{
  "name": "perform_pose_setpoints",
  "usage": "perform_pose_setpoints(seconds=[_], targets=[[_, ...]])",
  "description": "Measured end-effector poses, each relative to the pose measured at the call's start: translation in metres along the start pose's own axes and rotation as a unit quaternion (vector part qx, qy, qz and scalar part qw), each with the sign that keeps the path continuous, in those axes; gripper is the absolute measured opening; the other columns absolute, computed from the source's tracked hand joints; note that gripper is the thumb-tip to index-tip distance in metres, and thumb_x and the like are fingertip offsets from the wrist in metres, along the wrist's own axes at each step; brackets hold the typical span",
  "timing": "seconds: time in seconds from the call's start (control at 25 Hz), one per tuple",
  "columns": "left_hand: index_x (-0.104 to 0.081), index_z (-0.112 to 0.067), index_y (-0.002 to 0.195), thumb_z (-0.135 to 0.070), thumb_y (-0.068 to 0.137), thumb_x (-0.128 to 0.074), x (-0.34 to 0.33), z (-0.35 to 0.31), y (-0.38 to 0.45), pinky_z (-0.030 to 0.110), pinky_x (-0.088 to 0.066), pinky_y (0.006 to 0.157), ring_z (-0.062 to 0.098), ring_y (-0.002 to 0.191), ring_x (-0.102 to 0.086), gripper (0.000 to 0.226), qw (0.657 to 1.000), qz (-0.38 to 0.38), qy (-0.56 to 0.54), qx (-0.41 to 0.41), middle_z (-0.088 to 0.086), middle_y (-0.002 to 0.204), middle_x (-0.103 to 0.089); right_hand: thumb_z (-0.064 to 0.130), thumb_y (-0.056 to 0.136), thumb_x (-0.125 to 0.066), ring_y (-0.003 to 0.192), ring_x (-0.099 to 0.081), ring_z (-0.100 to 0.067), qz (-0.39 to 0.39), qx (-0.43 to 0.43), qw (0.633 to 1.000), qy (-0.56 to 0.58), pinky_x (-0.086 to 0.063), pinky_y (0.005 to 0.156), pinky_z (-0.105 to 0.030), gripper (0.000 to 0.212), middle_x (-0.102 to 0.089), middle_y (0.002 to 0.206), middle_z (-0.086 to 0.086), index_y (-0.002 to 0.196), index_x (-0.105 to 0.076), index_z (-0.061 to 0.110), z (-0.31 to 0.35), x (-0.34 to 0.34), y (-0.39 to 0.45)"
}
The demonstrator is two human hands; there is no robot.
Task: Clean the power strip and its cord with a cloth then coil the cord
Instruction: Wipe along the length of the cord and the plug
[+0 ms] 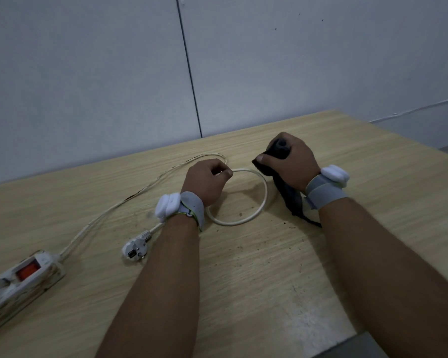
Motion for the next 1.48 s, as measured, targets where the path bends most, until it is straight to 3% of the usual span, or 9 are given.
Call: perform_pose_setpoints(seconds=[0.28, 0.48, 0.56, 0.68, 0.8, 0.96, 1.16, 1.48], targets=[[-0.068, -0.025, 0.074, -0.024, 0.086, -0.067, 0.005, 0.003, 0.002, 0.016, -0.032, 0.056, 0.0, 0.058, -0.047, 0.011, 0.999, -0.039, -0.031, -0.016, -0.016, 0.062, -0.054, 0.038, 0.07, -0.081, 0.081, -0.052, -0.017, 0.146, 0.0, 0.98, -0.134, -0.036, 0.069, -0.025, 0.035, -0.057, 0.09, 0.002, 0.085, -0.054, 0.023, -0.003, -0.015, 0.0], [-0.069, -0.023, 0.075, -0.022, 0.086, -0.068, 0.006, 0.004, 0.001, 0.008, -0.03, 0.052, -0.006, 0.052, -0.047, 0.011, 0.997, -0.054, -0.045, -0.027, -0.017, 0.059, -0.053, 0.038, 0.067, -0.082, 0.081, -0.056, -0.02, 0.199, 0.007, 0.968, -0.154, -0.036, 0.068, -0.024, 0.034, -0.058, 0.086, 0.001, 0.083, -0.056, 0.023, -0.001, -0.012, -0.002], [-0.069, -0.022, 0.075, -0.021, 0.086, -0.068, 0.007, 0.004, 0.002, 0.006, -0.03, 0.051, -0.008, 0.051, -0.047, 0.011, 0.996, -0.058, -0.055, -0.028, -0.017, 0.06, -0.053, 0.038, 0.067, -0.083, 0.076, -0.058, -0.019, 0.187, 0.008, 0.974, -0.126, -0.037, 0.066, -0.024, 0.031, -0.061, 0.079, 0.001, 0.078, -0.059, 0.021, -0.001, -0.005, -0.002], [-0.069, -0.019, 0.077, -0.02, 0.087, -0.067, 0.009, 0.004, 0.002, 0.006, -0.032, 0.051, -0.006, 0.05, -0.047, 0.011, 0.995, -0.062, -0.07, -0.029, -0.016, 0.06, -0.053, 0.035, 0.068, -0.082, 0.066, -0.06, -0.014, 0.052, -0.021, 0.998, 0.004, -0.044, 0.062, -0.025, 0.028, -0.065, 0.069, 0.0, 0.072, -0.062, 0.016, -0.002, 0.008, -0.001], [-0.07, -0.016, 0.079, -0.019, 0.088, -0.067, 0.009, 0.003, 0.001, 0.006, -0.032, 0.051, -0.004, 0.052, -0.047, 0.009, 0.996, -0.054, -0.069, -0.033, -0.015, 0.062, -0.053, 0.034, 0.068, -0.081, 0.066, -0.062, -0.017, -0.043, -0.067, 0.988, 0.135, -0.052, 0.064, -0.035, 0.031, -0.065, 0.069, -0.004, 0.074, -0.061, 0.011, -0.003, 0.008, -0.001], [-0.071, -0.015, 0.082, -0.019, 0.088, -0.067, 0.007, 0.0, -0.001, 0.006, -0.033, 0.051, -0.006, 0.051, -0.047, 0.008, 0.995, -0.038, -0.075, -0.046, -0.013, 0.064, -0.055, 0.036, 0.061, -0.085, 0.073, -0.066, -0.027, 0.01, -0.087, 0.981, 0.173, -0.054, 0.07, -0.044, 0.038, -0.069, 0.077, -0.012, 0.077, -0.061, 0.012, 0.0, -0.01, -0.005], [-0.07, -0.018, 0.08, -0.019, 0.088, -0.067, 0.008, -0.003, -0.002, 0.007, -0.033, 0.049, -0.004, 0.05, -0.046, 0.009, 0.993, -0.05, -0.087, -0.055, -0.014, 0.063, -0.057, 0.032, 0.058, -0.088, 0.069, -0.059, -0.017, 0.082, -0.069, 0.99, 0.096, -0.051, 0.069, -0.038, 0.039, -0.066, 0.075, -0.007, 0.076, -0.06, 0.012, 0.002, -0.02, -0.007], [-0.071, -0.018, 0.08, -0.02, 0.087, -0.067, 0.015, 0.001, 0.001, 0.009, -0.033, 0.049, -0.001, 0.048, -0.045, 0.009, 0.987, -0.096, -0.119, -0.041, -0.015, 0.062, -0.059, 0.027, 0.063, -0.087, 0.068, -0.058, -0.013, 0.144, -0.053, 0.985, 0.077, -0.048, 0.067, -0.031, 0.032, -0.063, 0.074, -0.001, 0.076, -0.058, 0.02, 0.004, -0.02, -0.007]])
Point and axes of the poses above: each hand's wrist, its own y-axis towards the middle knuckle, its own x-axis out of the back of the hand, z = x × y, the point moved 4 cm from there along y, towards the middle knuckle
